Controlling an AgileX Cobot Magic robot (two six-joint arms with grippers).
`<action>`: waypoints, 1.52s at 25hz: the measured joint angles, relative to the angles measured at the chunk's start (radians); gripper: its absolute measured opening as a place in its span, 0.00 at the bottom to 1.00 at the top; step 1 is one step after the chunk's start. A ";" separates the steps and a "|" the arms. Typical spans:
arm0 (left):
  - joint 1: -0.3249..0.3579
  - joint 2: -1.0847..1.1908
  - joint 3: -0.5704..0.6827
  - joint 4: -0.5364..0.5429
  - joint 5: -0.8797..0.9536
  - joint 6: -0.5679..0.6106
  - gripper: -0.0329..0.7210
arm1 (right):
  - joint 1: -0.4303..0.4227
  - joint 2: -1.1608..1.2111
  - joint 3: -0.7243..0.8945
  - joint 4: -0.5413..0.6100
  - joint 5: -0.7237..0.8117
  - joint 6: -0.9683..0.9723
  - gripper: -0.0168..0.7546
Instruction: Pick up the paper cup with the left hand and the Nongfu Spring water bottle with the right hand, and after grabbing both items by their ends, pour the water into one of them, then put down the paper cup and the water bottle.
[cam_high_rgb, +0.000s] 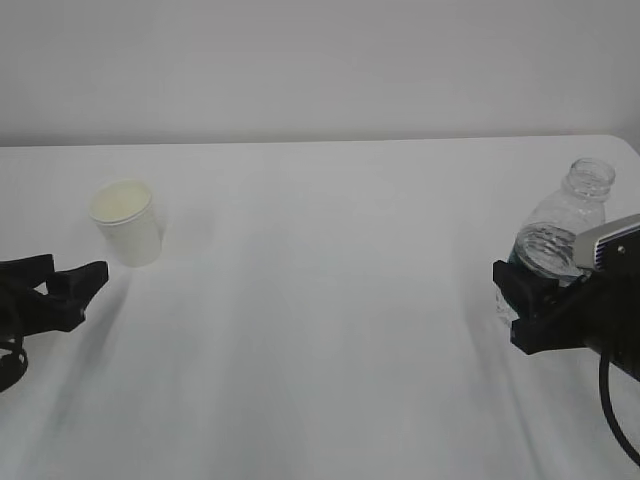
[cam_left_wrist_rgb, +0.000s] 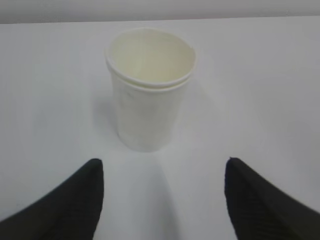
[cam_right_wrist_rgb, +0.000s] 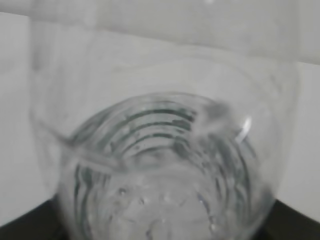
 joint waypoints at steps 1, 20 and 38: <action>0.000 0.012 -0.014 0.005 0.000 -0.005 0.77 | 0.000 0.000 0.000 0.000 0.000 0.000 0.60; 0.000 0.167 -0.176 0.018 0.034 -0.015 0.91 | 0.000 0.000 0.000 0.000 0.000 0.000 0.60; 0.000 0.273 -0.286 0.032 0.008 -0.028 0.91 | 0.000 0.000 0.000 0.000 0.002 -0.006 0.60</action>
